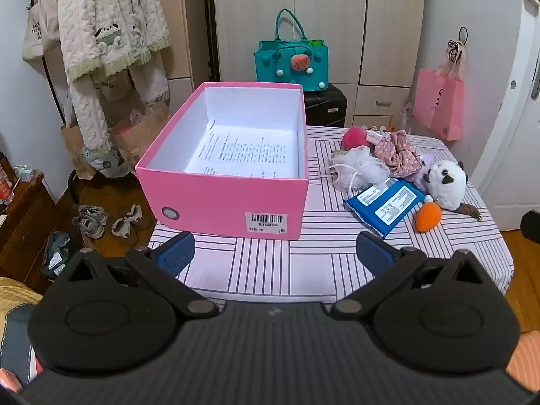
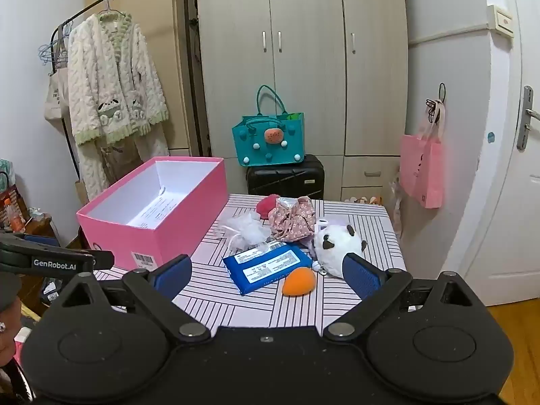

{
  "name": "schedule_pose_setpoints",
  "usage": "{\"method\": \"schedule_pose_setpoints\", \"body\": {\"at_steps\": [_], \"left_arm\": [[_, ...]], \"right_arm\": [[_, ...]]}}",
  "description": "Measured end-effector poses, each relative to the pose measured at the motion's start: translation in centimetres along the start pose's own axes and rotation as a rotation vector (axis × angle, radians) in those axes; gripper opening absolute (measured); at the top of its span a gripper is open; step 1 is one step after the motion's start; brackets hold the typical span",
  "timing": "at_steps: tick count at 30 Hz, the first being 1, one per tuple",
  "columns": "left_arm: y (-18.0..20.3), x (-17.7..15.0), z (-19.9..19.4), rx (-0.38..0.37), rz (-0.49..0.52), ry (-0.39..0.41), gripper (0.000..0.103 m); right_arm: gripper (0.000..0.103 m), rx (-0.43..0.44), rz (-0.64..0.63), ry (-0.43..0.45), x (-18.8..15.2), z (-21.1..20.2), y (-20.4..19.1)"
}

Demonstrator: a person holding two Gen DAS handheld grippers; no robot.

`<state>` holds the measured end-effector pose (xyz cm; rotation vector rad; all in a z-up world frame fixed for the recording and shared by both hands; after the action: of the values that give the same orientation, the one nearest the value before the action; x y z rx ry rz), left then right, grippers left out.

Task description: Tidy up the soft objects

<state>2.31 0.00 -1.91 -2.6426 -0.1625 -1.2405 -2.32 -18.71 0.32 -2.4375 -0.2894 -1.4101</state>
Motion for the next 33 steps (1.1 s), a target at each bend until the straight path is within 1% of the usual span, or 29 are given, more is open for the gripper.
{"method": "schedule_pose_setpoints", "body": {"at_steps": [2, 5, 11, 19, 28, 33], "left_arm": [[0.0, 0.0, 0.1, 0.001, 0.005, -0.019, 0.103], [0.0, 0.0, 0.0, -0.001, -0.001, -0.005, 0.103], [0.1, 0.0, -0.1, -0.012, 0.006, -0.014, 0.103], [0.3, -0.5, 1.2, -0.025, 0.003, -0.038, 0.103], [0.7, -0.6, 1.0, -0.050, 0.031, -0.024, 0.103], [0.8, -0.7, 0.4, -0.044, 0.042, -0.014, 0.103]], "right_arm": [[0.098, -0.003, -0.003, -0.002, -0.1, 0.0, 0.0], [0.098, -0.005, -0.003, -0.008, -0.1, 0.0, 0.1], [0.098, -0.016, -0.017, -0.020, -0.2, 0.5, -0.1], [0.098, -0.018, -0.020, -0.014, -0.7, 0.2, 0.2], [0.098, -0.024, -0.020, -0.025, -0.9, 0.3, 0.3], [0.098, -0.027, -0.019, -0.029, -0.8, 0.3, 0.4]]}}
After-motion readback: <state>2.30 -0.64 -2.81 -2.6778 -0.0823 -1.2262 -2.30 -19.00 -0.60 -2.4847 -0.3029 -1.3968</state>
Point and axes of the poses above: each gripper's, at about its wrist camera, not at the fingertips, and z roughly the way its jaws point, y to its right, x to its top, the point moved 3 cm from there along z, roughly the way its jaws point, and after that the axes turned 14 degrees about x, right-handed, at the moved point
